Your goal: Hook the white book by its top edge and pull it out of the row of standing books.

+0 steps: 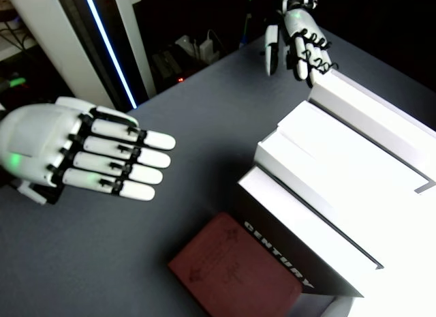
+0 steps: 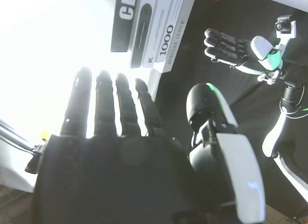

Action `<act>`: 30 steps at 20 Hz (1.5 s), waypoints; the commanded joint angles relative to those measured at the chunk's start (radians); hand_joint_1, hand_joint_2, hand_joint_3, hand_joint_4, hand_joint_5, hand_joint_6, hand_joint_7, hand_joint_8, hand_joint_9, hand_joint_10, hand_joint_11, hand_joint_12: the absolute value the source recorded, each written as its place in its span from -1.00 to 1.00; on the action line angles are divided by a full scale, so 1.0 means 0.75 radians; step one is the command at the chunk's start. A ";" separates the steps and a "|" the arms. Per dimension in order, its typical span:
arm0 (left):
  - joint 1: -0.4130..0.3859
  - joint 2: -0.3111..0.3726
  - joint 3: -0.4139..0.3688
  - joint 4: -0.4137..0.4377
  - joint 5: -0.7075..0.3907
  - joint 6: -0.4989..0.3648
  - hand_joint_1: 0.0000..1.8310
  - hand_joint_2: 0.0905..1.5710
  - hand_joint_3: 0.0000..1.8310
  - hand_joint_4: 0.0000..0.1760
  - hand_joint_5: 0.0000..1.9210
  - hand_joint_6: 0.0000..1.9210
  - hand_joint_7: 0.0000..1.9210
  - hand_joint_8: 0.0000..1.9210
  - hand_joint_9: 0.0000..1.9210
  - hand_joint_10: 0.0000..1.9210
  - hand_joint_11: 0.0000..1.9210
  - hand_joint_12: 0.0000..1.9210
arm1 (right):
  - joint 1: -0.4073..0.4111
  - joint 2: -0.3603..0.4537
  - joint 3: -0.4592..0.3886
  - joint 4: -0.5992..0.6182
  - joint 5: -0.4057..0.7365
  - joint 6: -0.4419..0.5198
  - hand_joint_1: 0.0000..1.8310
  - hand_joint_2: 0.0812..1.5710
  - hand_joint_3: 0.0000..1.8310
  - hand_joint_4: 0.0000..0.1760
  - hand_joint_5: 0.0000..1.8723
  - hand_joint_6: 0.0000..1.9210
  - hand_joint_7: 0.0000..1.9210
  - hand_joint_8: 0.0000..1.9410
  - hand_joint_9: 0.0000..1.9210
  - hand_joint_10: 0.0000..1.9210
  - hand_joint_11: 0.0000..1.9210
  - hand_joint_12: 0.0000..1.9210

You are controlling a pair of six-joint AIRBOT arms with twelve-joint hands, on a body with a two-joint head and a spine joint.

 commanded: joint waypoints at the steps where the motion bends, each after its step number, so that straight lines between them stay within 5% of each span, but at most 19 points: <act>1: -0.004 -0.001 0.006 -0.027 -0.163 -0.006 -1.00 0.76 -0.96 -1.00 -1.00 -1.00 -1.00 -1.00 -1.00 -1.00 -1.00 -1.00 | 0.008 -0.001 0.008 0.011 0.159 0.004 -0.51 0.79 -0.96 -1.00 -1.00 -1.00 -1.00 -1.00 -1.00 -1.00 -1.00 -1.00; 5: -0.002 -0.001 0.008 -0.027 -0.161 -0.006 -0.94 0.77 -0.99 -1.00 -1.00 -1.00 -1.00 -1.00 -1.00 -1.00 -1.00 -1.00 | 0.034 -0.001 0.020 0.010 0.160 0.004 -0.39 0.82 -0.98 -1.00 -1.00 -1.00 -1.00 -1.00 -1.00 -1.00 -1.00 -1.00; 11: -0.002 -0.003 0.011 -0.027 -0.156 -0.006 -0.95 0.77 -1.00 -0.97 -1.00 -1.00 -1.00 -1.00 -1.00 -1.00 -1.00 -1.00 | 0.176 -0.028 0.078 -0.004 0.105 -0.002 -0.57 0.88 -0.99 -1.00 -0.95 -0.98 -1.00 -1.00 -1.00 -1.00 -1.00 -1.00; 15: 0.012 -0.003 0.014 -0.038 -0.160 -0.007 -0.94 0.75 -1.00 -0.63 -1.00 -1.00 -1.00 -1.00 -1.00 -1.00 -1.00 -1.00 | 0.416 -0.088 0.158 -0.057 -0.069 -0.067 -0.74 0.88 -0.99 -1.00 -0.93 -0.98 -1.00 -1.00 -1.00 -1.00 -1.00 -1.00; 21: 0.015 -0.008 0.020 -0.047 -0.165 -0.007 -0.97 0.75 -1.00 -0.46 -1.00 -1.00 -1.00 -1.00 -1.00 -1.00 -1.00 -1.00 | 0.621 -0.176 0.251 -0.093 -0.230 -0.095 -0.66 0.84 -1.00 -1.00 -0.80 -0.93 -1.00 -1.00 -1.00 -1.00 -1.00 -1.00; 23: 0.019 -0.011 0.021 -0.051 -0.165 -0.007 -0.97 0.74 -1.00 -0.35 -1.00 -1.00 -1.00 -1.00 -1.00 -1.00 -1.00 -1.00 | 0.679 -0.205 0.275 -0.098 -0.289 -0.128 -0.63 0.81 -1.00 -1.00 -0.76 -0.91 -1.00 -1.00 -1.00 -1.00 -1.00 -1.00; 25: 0.022 -0.013 0.023 -0.053 -0.164 -0.007 -0.91 0.73 -1.00 -0.52 -1.00 -1.00 -1.00 -1.00 -1.00 -1.00 -1.00 -1.00 | 0.724 -0.235 0.300 -0.108 -0.338 -0.144 -0.66 0.79 -1.00 -1.00 -0.74 -0.91 -1.00 -1.00 -1.00 -1.00 -1.00 -1.00; 27: 0.022 -0.018 0.027 -0.054 -0.163 -0.011 -0.92 0.73 -1.00 -0.28 -1.00 -1.00 -1.00 -1.00 -1.00 -1.00 -1.00 -1.00 | 0.743 -0.256 0.321 -0.110 -0.370 -0.146 -0.62 0.78 -1.00 -0.88 -0.70 -0.95 -1.00 -1.00 -1.00 -1.00 -1.00 -1.00; 30: 0.021 -0.020 0.029 -0.054 -0.163 -0.012 -0.92 0.74 -1.00 -0.18 -1.00 -1.00 -1.00 -1.00 -1.00 -1.00 -1.00 -1.00 | 0.754 -0.273 0.337 -0.111 -0.399 -0.147 -0.59 0.78 -1.00 -1.00 -0.68 -0.97 -1.00 -1.00 -1.00 -1.00 -1.00 -1.00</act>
